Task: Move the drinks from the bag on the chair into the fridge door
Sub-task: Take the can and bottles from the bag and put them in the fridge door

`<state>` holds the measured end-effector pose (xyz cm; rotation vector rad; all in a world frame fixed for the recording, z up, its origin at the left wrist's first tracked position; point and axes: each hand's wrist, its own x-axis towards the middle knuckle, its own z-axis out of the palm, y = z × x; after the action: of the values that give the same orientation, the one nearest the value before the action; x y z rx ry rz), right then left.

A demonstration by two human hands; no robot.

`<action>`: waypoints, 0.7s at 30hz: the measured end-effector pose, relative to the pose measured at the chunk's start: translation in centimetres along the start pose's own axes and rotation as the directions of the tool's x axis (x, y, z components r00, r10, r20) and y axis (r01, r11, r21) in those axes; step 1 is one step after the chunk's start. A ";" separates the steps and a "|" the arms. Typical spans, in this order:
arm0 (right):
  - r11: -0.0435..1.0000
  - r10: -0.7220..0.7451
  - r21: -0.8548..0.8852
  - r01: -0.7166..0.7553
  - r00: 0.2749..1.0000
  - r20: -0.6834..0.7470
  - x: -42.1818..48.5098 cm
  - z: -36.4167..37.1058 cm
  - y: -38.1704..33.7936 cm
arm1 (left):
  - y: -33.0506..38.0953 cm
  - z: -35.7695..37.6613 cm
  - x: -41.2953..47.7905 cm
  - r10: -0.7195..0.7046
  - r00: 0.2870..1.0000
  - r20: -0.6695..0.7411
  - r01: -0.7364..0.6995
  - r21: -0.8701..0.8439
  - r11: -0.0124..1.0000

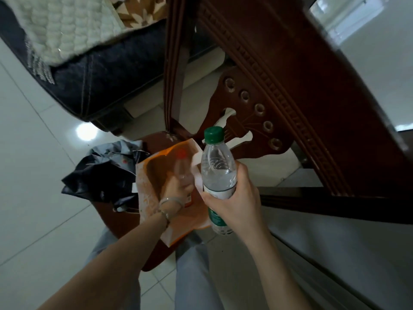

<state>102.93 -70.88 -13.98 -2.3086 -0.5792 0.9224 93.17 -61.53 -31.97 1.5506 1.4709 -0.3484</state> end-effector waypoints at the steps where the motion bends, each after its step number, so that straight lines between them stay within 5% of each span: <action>1: 1.000 -0.007 0.003 0.007 1.000 0.002 -0.3 -0.2 -0.3 | -0.5 -0.4 -0.9 0.050 0.999 0.006 -0.050 0.024 0.998; 6: 0.999 -0.024 0.030 0.024 1.000 -0.013 -2.6 -1.8 -2.0 | -0.4 -5.7 -7.3 0.310 0.947 -0.084 -0.307 0.051 0.950; 11: 0.994 -0.032 0.107 0.039 0.997 -0.071 -6.2 -2.8 -3.4 | 1.1 -12.0 -13.0 0.577 0.814 -0.068 -0.570 0.094 0.816; 21: 0.965 -0.033 0.241 0.103 0.960 -0.276 -16.1 -2.3 -6.3 | 1.6 -19.1 -20.0 0.801 0.597 0.048 -0.798 0.145 0.585</action>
<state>92.80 -76.33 -0.92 -2.1199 -0.3968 0.5949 82.47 -59.24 -6.56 2.1728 0.6115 0.1146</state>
